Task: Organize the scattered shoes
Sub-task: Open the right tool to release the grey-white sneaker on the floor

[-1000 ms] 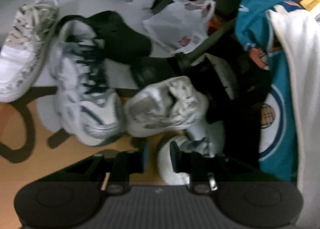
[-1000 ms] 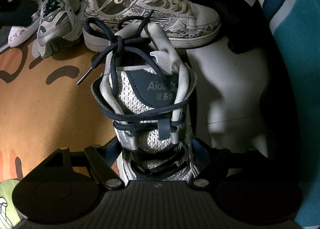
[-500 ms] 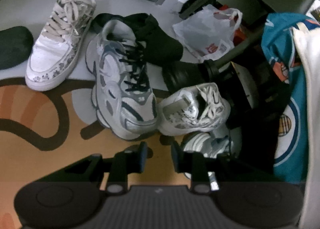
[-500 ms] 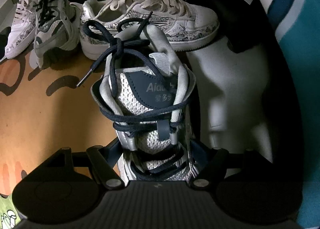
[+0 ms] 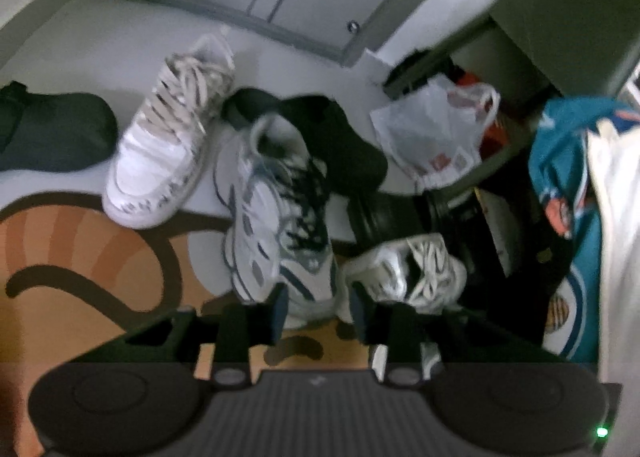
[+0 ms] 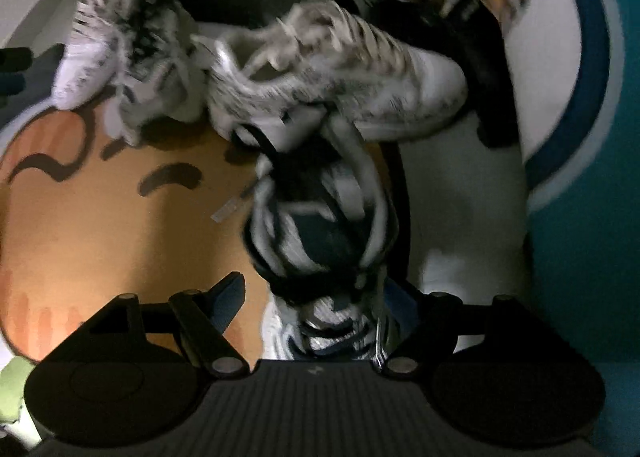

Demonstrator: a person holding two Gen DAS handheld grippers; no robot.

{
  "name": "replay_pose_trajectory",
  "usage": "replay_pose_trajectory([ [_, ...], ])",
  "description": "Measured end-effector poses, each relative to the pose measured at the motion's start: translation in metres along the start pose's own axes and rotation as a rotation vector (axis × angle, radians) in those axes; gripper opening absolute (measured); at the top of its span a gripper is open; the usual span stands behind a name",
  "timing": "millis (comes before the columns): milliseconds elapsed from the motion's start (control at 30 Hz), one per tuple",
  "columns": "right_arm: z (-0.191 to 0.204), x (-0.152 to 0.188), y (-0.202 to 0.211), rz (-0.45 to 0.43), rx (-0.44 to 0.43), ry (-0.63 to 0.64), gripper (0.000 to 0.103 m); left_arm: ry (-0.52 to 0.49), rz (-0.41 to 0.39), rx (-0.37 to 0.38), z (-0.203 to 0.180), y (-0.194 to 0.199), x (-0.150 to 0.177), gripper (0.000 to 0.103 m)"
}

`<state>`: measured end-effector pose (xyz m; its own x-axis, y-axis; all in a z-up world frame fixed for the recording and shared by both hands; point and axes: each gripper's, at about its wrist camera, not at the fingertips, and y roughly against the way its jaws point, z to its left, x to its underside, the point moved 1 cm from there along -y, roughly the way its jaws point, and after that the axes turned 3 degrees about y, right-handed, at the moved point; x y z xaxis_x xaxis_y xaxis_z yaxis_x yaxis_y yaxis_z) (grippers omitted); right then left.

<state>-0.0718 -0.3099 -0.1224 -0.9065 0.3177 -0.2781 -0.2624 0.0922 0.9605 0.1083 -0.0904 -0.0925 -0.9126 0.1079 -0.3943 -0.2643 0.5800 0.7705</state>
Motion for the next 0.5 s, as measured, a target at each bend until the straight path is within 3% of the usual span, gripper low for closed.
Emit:
replay_pose_trajectory([
  [233,0.007,-0.039,0.056,0.036,-0.144,0.153,0.081,0.035,-0.017,0.003,-0.006,0.01,-0.005,0.037],
  [367,0.016,-0.065,0.086,-0.048,-0.153,0.298,0.081,0.036,-0.018,-0.011,-0.015,0.008,-0.002,0.037],
  [500,0.01,-0.082,0.091,-0.064,-0.223,0.258,0.081,-0.002,-0.023,-0.038,-0.024,0.006,0.002,0.037],
])
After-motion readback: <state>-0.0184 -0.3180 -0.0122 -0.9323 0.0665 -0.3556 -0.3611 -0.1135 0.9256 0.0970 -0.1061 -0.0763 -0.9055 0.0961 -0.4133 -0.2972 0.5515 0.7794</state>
